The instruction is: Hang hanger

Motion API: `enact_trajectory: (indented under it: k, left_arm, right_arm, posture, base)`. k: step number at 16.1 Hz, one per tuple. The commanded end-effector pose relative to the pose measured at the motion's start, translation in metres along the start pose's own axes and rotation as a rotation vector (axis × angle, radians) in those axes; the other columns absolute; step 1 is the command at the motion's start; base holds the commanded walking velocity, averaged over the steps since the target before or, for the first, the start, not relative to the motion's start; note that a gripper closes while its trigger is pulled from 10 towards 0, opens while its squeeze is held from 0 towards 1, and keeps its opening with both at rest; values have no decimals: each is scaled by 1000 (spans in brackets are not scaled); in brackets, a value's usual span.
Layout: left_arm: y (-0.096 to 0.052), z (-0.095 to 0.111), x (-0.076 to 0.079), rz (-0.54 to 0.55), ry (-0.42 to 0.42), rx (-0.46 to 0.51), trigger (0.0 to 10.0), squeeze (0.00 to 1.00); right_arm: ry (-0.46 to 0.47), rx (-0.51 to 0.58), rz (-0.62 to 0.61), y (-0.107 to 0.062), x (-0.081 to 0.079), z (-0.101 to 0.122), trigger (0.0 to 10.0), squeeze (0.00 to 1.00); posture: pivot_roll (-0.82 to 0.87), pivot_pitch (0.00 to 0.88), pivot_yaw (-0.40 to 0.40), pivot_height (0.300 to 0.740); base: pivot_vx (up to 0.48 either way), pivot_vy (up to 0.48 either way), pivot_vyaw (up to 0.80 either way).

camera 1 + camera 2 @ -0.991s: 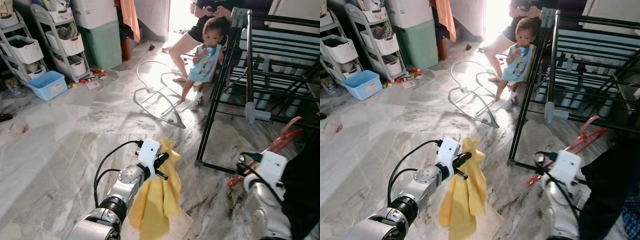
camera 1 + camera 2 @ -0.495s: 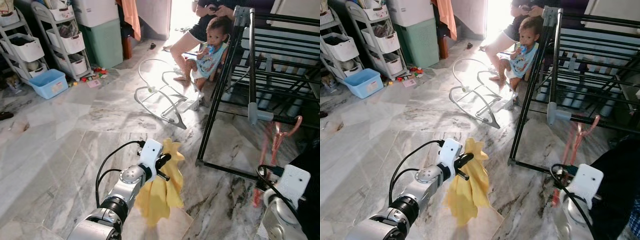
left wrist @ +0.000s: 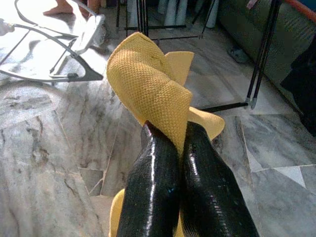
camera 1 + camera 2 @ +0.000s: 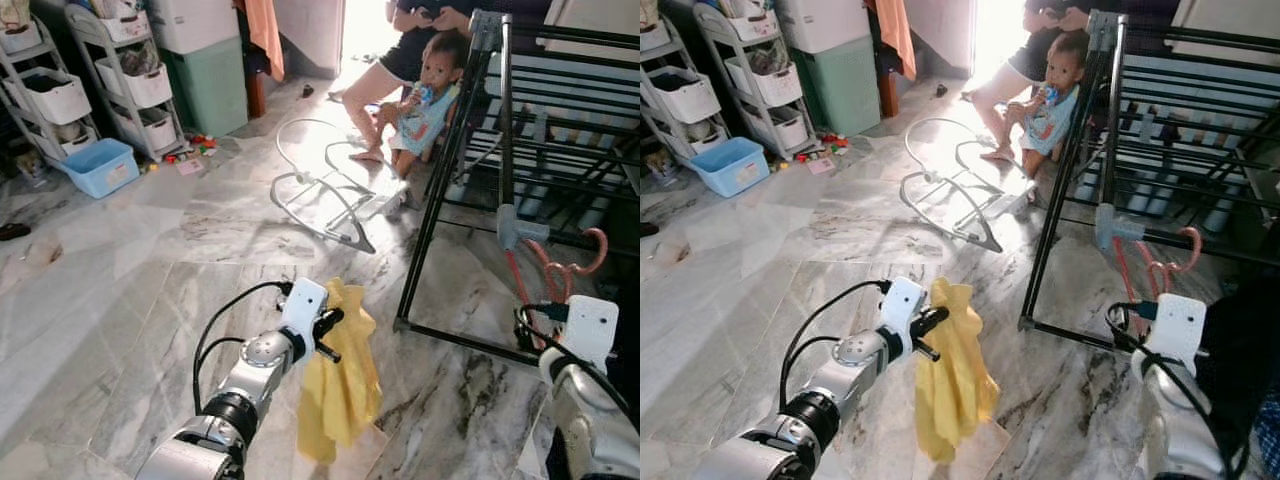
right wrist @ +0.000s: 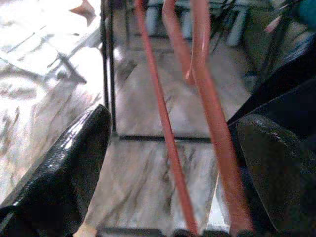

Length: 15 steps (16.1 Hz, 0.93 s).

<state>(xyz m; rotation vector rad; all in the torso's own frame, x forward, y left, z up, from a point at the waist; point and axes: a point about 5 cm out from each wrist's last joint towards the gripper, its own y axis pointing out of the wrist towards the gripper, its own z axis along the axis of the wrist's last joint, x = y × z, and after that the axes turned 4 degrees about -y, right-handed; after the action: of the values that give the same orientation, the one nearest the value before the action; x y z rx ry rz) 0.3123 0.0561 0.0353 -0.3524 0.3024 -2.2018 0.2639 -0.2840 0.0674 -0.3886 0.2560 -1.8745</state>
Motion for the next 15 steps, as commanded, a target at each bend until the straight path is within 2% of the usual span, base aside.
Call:
enact_trajectory:
  k: [1, 2, 4, 5, 6, 7, 8, 15]
  left_arm:
    - [1, 8, -2, 5, 32, 20, 10000, 0]
    - [1, 8, -3, 9, 31, 18, 10000, 0]
    - [0, 6, -4, 13, 31, 16, 10000, 0]
    - [-1, 6, -4, 16, 31, 13, 10000, 0]
    - [-1, 5, -5, 18, 32, 8, 10000, 0]
    - [-1, 5, -5, 19, 39, 6, 10000, 0]
    - [-1, 5, -5, 22, 52, 8, 10000, 0]
    - [1, 8, -3, 17, 49, 7, 10000, 0]
  right_arm:
    - [-39, -27, 34, 4, 4, 0, 3490, 0]
    - [-64, -45, 28, 6, 10, -1, 0, 0]
    - [-91, -72, 36, 9, 18, -3, 3686, 0]
    - [-113, -78, 38, 11, 23, -3, 2431, 0]
    - [-116, -75, 37, 13, 27, 0, 2078, 0]
    - [-117, -75, 39, 14, 28, 1, 314, 0]
    - [-118, -72, 43, 15, 28, 3, 0, 0]
    - [-135, -48, 66, 18, 23, 4, 0, 0]
  posture:
    - [-34, 19, -22, 740]
    - [-30, 22, -25, 740]
    - [-26, 23, -27, 740]
    - [-25, 23, -27, 740]
    - [-25, 23, -26, 740]
    - [-26, 22, -23, 740]
    - [-26, 22, -22, 740]
    - [-28, 14, -18, 740]
  base:
    - [0, 0, 0]
    - [0, 0, 0]
    - [0, 0, 0]
    - [0, 0, 0]
    - [0, 0, 0]
    - [0, 0, 0]
    - [0, 0, 0]
    - [0, 0, 0]
